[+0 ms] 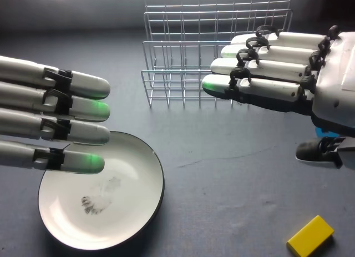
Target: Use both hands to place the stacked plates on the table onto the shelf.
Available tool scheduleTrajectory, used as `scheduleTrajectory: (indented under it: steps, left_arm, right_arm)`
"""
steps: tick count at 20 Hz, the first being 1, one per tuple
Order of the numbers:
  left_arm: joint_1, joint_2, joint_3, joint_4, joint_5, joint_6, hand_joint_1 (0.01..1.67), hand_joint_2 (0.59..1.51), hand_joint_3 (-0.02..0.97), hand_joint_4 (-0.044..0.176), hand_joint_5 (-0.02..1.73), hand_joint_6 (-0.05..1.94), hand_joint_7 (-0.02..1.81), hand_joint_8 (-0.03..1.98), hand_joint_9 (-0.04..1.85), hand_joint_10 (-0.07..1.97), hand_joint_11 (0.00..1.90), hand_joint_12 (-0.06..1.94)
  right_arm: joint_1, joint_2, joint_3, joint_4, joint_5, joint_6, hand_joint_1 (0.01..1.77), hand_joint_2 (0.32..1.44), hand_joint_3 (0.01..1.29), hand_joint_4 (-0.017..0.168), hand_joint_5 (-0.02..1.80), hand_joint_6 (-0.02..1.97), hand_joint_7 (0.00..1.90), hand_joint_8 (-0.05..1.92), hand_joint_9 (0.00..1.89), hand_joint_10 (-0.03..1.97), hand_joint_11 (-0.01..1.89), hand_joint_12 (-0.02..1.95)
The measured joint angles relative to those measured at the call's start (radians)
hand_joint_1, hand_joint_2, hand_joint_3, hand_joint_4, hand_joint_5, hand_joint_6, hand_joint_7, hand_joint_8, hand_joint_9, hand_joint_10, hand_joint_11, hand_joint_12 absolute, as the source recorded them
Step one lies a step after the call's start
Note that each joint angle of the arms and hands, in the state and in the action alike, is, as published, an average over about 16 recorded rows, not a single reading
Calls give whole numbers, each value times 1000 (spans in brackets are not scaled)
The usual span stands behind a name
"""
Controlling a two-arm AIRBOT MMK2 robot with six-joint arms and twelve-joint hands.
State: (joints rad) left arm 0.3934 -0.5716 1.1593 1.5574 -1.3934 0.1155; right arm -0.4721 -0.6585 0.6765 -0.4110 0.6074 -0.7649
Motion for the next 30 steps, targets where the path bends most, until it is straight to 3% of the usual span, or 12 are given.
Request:
scheduleTrajectory:
  steps: [7, 13, 22, 30]
  left_arm:
    - [7, -6, -14, 91, 10, -14, 13, 1084, 57, -2, 18, -10, 20, -14, 18, 8, 15, -11]
    - [63, -40, -21, 189, 57, -28, 14, 1093, 55, -2, 17, -10, 20, -15, 16, 8, 15, -11]
    - [202, -96, -31, 255, 211, -34, 16, 1104, 56, -2, 20, -10, 17, -15, 19, 8, 15, -10]
    - [278, -114, -40, 267, 359, -54, 17, 1106, 52, -2, 21, -9, 15, -15, 22, 8, 15, -10]
  right_arm:
    - [0, -2, -2, 0, 1, -14, 1264, 1001, 14, 3, 21, 17, 12, 14, 17, 4, 15, 227]
    - [-1, -5, -5, 3, 3, -28, 1231, 1004, 14, 3, 21, 17, 12, 14, 15, 4, 14, 217]
    - [-1, -8, -8, 70, 20, -63, 1192, 994, 14, 3, 22, 17, 12, 14, 13, 4, 15, 189]
    - [-2, -8, -9, 123, 35, -91, 1170, 998, 14, 2, 23, 17, 15, 14, 12, 4, 15, 220]
